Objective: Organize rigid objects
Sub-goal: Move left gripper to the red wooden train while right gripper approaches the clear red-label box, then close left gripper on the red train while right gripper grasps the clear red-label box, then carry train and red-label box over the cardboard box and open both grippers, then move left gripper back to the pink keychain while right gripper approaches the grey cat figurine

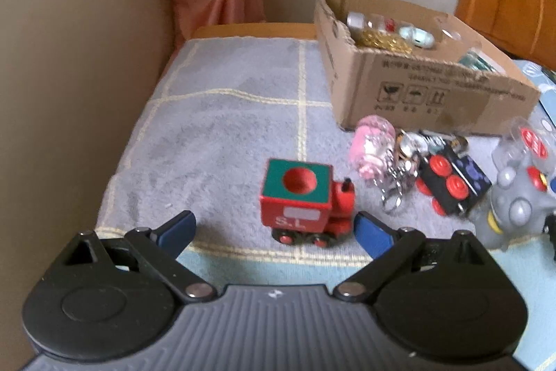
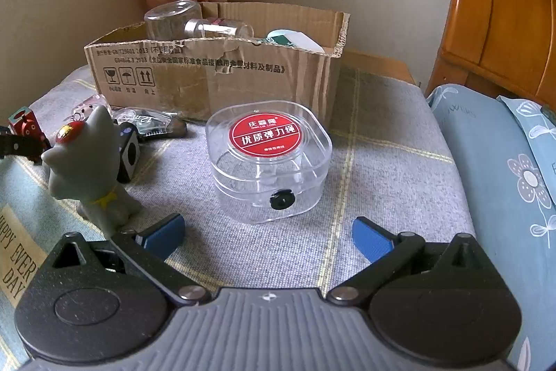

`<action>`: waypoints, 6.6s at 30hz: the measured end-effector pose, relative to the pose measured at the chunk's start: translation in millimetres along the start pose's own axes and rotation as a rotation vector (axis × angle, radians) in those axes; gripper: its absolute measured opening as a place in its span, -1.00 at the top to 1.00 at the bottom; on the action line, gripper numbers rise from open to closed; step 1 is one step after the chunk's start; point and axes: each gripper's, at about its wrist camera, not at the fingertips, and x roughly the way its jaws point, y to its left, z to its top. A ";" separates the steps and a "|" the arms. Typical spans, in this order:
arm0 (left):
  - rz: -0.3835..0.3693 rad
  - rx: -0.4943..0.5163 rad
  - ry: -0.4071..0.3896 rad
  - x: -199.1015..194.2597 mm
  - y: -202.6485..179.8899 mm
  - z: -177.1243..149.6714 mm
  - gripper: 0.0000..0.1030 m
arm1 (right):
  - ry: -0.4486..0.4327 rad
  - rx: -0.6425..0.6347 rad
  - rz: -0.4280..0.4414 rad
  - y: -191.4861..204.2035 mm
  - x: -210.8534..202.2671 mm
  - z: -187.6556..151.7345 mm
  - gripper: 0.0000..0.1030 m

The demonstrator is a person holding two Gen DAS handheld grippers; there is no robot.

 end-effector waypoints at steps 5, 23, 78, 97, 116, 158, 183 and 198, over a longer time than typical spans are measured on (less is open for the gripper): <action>-0.017 0.051 -0.018 5.2 -8.7 -6.2 -0.94 | -0.009 -0.014 0.019 -1.6 -0.3 -1.1 -1.00; -0.047 0.048 -0.009 9.5 -10.3 -4.4 -0.99 | 0.064 -0.115 0.122 -10.9 29.1 27.9 -1.00; -0.079 0.186 0.029 -15.7 -7.9 26.7 0.03 | 0.147 -0.234 0.143 -11.8 14.7 67.1 -0.53; -0.177 0.306 -0.037 -69.0 -30.7 100.2 0.03 | 0.062 -0.310 0.173 -16.7 -40.2 110.5 -0.53; -0.227 0.302 -0.073 -8.0 -78.8 190.2 0.03 | 0.010 -0.277 0.145 -34.3 -27.6 153.5 -0.53; -0.178 0.307 -0.145 -36.3 -45.4 105.4 -0.93 | 0.108 -0.099 0.062 -30.6 93.0 235.1 -0.81; -0.125 0.210 -0.099 -63.6 -40.3 48.3 -0.93 | 0.044 -0.077 0.203 25.4 -40.2 107.5 -1.00; -0.083 0.097 -0.048 -50.9 -24.3 23.7 -0.93 | 0.080 -0.017 0.211 48.1 -21.9 64.2 -1.00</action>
